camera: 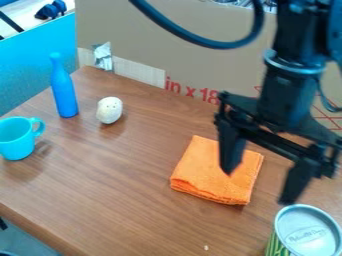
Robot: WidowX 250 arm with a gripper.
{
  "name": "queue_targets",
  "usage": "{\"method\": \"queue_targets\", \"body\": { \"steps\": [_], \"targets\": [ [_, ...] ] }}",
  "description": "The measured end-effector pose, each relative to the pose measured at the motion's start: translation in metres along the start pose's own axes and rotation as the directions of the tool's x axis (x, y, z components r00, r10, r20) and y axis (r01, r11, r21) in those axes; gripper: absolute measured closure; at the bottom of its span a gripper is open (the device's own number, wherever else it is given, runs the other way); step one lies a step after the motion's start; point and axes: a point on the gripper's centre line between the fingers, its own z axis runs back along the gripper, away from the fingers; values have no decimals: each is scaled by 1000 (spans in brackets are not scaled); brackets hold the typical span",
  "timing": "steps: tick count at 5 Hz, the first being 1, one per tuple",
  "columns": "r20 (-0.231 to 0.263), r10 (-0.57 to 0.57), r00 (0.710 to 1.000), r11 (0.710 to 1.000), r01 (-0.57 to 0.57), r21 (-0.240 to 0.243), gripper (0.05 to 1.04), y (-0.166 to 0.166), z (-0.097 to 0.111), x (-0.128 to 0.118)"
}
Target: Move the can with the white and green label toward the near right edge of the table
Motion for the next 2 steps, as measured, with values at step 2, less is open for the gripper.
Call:
{"method": "queue_targets", "body": {
  "steps": [2],
  "targets": [
    [-24,26,999,998,-25,54,83,70,10,1]
  ]
}}
